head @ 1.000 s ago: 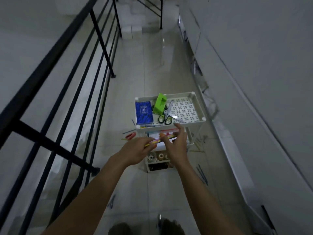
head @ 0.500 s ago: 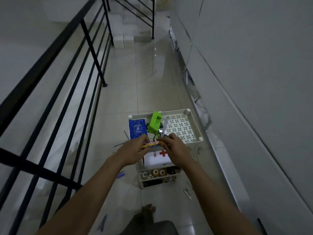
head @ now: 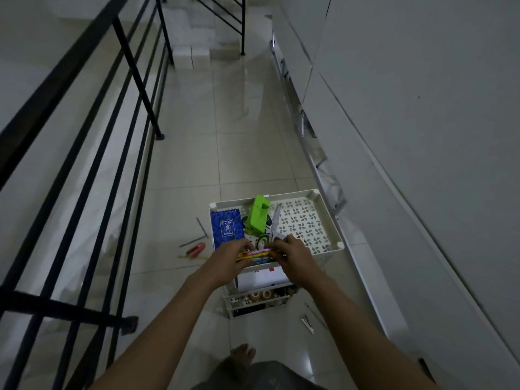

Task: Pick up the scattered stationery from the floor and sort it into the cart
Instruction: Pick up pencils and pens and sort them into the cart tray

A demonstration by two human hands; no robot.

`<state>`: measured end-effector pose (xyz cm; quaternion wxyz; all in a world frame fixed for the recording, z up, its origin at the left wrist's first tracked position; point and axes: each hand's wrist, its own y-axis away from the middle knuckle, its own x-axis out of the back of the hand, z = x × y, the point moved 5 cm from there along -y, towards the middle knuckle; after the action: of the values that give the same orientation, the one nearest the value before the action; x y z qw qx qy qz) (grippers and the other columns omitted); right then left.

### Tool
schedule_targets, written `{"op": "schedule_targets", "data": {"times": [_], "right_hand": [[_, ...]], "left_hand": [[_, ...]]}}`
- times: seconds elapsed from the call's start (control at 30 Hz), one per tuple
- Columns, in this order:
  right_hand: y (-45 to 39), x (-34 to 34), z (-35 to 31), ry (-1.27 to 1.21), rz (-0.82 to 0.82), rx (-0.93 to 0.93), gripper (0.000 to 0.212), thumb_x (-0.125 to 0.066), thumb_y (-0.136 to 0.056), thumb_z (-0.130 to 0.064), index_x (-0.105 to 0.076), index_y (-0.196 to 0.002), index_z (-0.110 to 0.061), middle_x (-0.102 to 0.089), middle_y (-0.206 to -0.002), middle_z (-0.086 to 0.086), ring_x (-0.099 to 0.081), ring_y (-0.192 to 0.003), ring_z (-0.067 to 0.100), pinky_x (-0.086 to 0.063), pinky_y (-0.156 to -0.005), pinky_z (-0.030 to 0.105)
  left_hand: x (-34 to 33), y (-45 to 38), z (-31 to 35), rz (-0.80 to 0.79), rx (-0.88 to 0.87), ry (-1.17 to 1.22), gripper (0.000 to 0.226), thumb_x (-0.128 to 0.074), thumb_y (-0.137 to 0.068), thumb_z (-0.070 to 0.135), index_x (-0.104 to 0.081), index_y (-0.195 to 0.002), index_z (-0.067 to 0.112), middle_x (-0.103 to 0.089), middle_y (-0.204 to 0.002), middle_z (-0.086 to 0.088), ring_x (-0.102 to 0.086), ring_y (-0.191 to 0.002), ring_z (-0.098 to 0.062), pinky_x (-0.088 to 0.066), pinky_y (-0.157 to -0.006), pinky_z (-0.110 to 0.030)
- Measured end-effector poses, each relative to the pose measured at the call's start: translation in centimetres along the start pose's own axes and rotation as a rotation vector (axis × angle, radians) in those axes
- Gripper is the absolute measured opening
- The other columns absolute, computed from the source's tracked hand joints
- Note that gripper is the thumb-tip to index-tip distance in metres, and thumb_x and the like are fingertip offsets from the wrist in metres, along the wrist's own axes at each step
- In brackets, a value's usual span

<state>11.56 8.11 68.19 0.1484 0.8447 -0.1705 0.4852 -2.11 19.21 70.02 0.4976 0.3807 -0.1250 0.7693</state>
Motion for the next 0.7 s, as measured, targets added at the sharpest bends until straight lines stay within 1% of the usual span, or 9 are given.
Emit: {"op": "schedule_targets", "data": {"times": [0.13,0.27,0.33,0.37,0.43,0.47,0.57,0.63,0.7], "right_hand": [[-0.1,-0.1,0.2,0.050,-0.004,-0.058,0.030,-0.047,-0.094,-0.039,-0.064,-0.119,-0.034,-0.053,-0.103,0.005,-0.050,-0.097,0.029,-0.039,-0.078,0.037],[0.3,0.0,0.0,0.064,-0.007,-0.086,0.028,-0.052,-0.096,-0.036,-0.063,-0.121,-0.035,-0.053,-0.108,0.003,-0.046,-0.104,0.025,-0.031,-0.083,0.034],[0.5,0.0,-0.3,0.055,-0.017,-0.113,0.030,-0.050,-0.094,-0.042,-0.065,-0.119,-0.037,-0.053,-0.109,0.000,-0.044,-0.107,0.023,-0.029,-0.087,0.035],[0.7,0.0,-0.5,0.042,-0.017,-0.129,0.035,-0.047,-0.090,-0.048,-0.065,-0.118,-0.037,-0.053,-0.110,-0.001,-0.043,-0.107,0.022,-0.028,-0.088,0.035],[0.9,0.2,-0.9,0.015,0.029,-0.148,0.050,-0.038,-0.080,-0.058,-0.068,-0.114,-0.037,-0.054,-0.108,-0.003,-0.042,-0.108,0.022,-0.027,-0.087,0.035],[0.9,0.2,-1.1,0.013,0.062,-0.155,0.051,-0.037,-0.077,-0.059,-0.069,-0.111,-0.037,-0.055,-0.107,-0.003,-0.042,-0.108,0.022,-0.026,-0.086,0.035],[1.0,0.2,-1.6,0.045,0.156,-0.170,0.043,-0.041,-0.079,-0.055,-0.071,-0.104,-0.037,-0.058,-0.104,-0.004,-0.043,-0.107,0.022,-0.022,-0.082,0.032],[0.9,0.0,-2.0,0.056,0.217,-0.171,0.047,-0.036,-0.078,-0.057,-0.073,-0.098,-0.036,-0.060,-0.099,-0.004,-0.046,-0.104,0.024,-0.024,-0.082,0.035],[0.7,-0.3,-2.2,0.064,0.264,-0.186,0.047,-0.036,-0.078,-0.056,-0.074,-0.093,-0.033,-0.061,-0.096,-0.003,-0.049,-0.102,0.026,-0.028,-0.084,0.038]], "left_hand": [[-0.5,-0.5,-0.3,0.029,-0.026,-0.014,0.019,-0.066,-0.087,0.020,-0.064,-0.105,0.022,-0.062,-0.102,0.002,-0.059,-0.094,-0.015,-0.049,-0.082,-0.034],[-0.7,-0.5,-0.6,0.105,-0.027,-0.072,0.012,-0.066,-0.086,0.027,-0.071,-0.096,0.023,-0.057,-0.092,0.001,-0.053,-0.091,-0.020,-0.047,-0.080,-0.037],[-0.8,-0.4,-0.7,0.134,-0.018,-0.109,0.017,-0.064,-0.087,0.030,-0.073,-0.099,0.023,-0.058,-0.094,0.001,-0.052,-0.093,-0.022,-0.046,-0.081,-0.038],[-0.7,-0.3,-0.7,0.138,-0.015,-0.133,0.020,-0.062,-0.088,0.032,-0.072,-0.104,0.024,-0.059,-0.096,0.000,-0.051,-0.093,-0.023,-0.045,-0.080,-0.039],[-0.7,-0.1,-0.5,0.138,-0.012,-0.164,0.026,-0.058,-0.090,0.035,-0.069,-0.112,0.026,-0.059,-0.100,0.000,-0.049,-0.095,-0.024,-0.044,-0.078,-0.037],[-0.6,0.0,-0.4,0.136,-0.020,-0.173,0.027,-0.057,-0.090,0.035,-0.068,-0.114,0.027,-0.059,-0.101,0.000,-0.049,-0.095,-0.024,-0.044,-0.078,-0.037],[-0.6,0.4,0.0,0.140,-0.045,-0.211,0.029,-0.054,-0.091,0.036,-0.066,-0.117,0.028,-0.059,-0.106,0.002,-0.049,-0.098,-0.023,-0.041,-0.078,-0.035],[-0.5,0.7,0.1,0.155,-0.055,-0.218,0.030,-0.052,-0.093,0.036,-0.065,-0.119,0.028,-0.058,-0.107,0.003,-0.048,-0.099,-0.022,-0.037,-0.077,-0.034],[-0.4,0.9,0.0,0.173,-0.079,-0.200,0.029,-0.053,-0.093,0.035,-0.065,-0.118,0.026,-0.058,-0.106,0.003,-0.048,-0.097,-0.021,-0.037,-0.076,-0.034]]}}
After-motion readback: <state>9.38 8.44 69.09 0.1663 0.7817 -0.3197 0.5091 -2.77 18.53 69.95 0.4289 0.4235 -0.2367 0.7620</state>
